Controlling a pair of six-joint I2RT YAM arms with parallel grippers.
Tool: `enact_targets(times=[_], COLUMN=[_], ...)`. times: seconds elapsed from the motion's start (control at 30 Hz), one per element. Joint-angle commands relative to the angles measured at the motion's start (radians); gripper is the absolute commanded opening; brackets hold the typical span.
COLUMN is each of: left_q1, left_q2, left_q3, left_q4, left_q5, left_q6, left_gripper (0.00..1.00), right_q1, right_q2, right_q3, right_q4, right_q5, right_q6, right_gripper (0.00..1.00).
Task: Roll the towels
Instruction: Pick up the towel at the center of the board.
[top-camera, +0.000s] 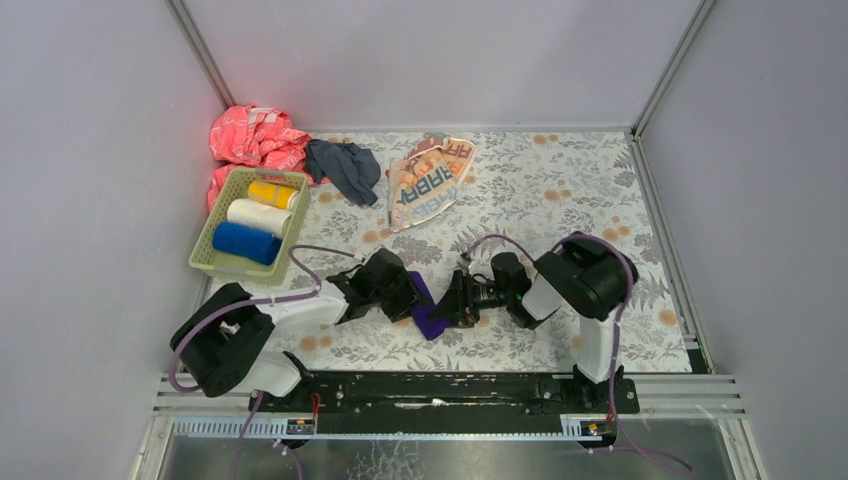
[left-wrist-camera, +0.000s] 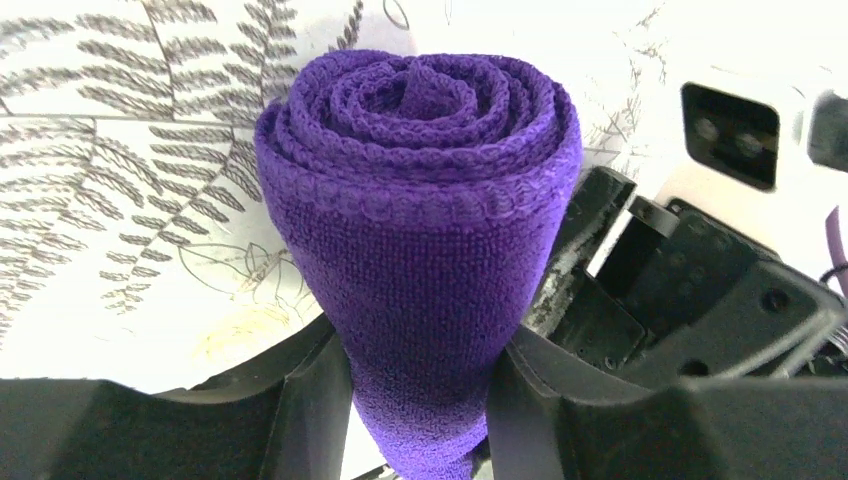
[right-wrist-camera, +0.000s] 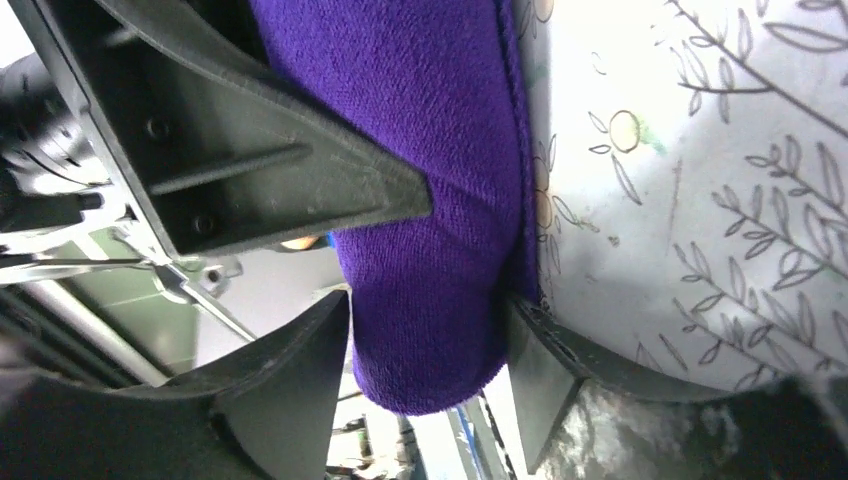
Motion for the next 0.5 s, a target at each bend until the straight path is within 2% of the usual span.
enact_targets(times=[0.0, 0.1, 0.17, 0.33, 0.47], left_q1=[0.055, 0.113, 0.157, 0.317, 0.502], left_q2=[0.02, 0.001, -0.01, -0.049, -0.092], left_q3=[0.027, 0.066, 0.104, 0.238, 0.357], left_q4=[-0.126, -0.167, -0.203, -0.325, -0.423], left_q5=[-0.038, -0.035, -0.036, -0.033, -0.043], left_q6=[0.059, 0.098, 0.128, 0.232, 0.339], left_gripper=[0.28, 0.28, 0.28, 0.28, 0.29], right_q1=[-0.002, -0.009, -0.019, -0.044, -0.047], right_q2=[-0.179, -0.32, -0.406, -0.552, -0.614], right_q3=[0.037, 0.122, 0.172, 0.327, 0.43], right_q4=[-0.527, -0.87, -1.029, -1.343, -1.502], right_q5=[0.1, 0.176, 0.231, 0.378, 0.508], right_q6=[-0.27, -0.428, -0.513, -0.699, -0.812], right_gripper=[0.68, 0.74, 0.77, 0.81, 0.84])
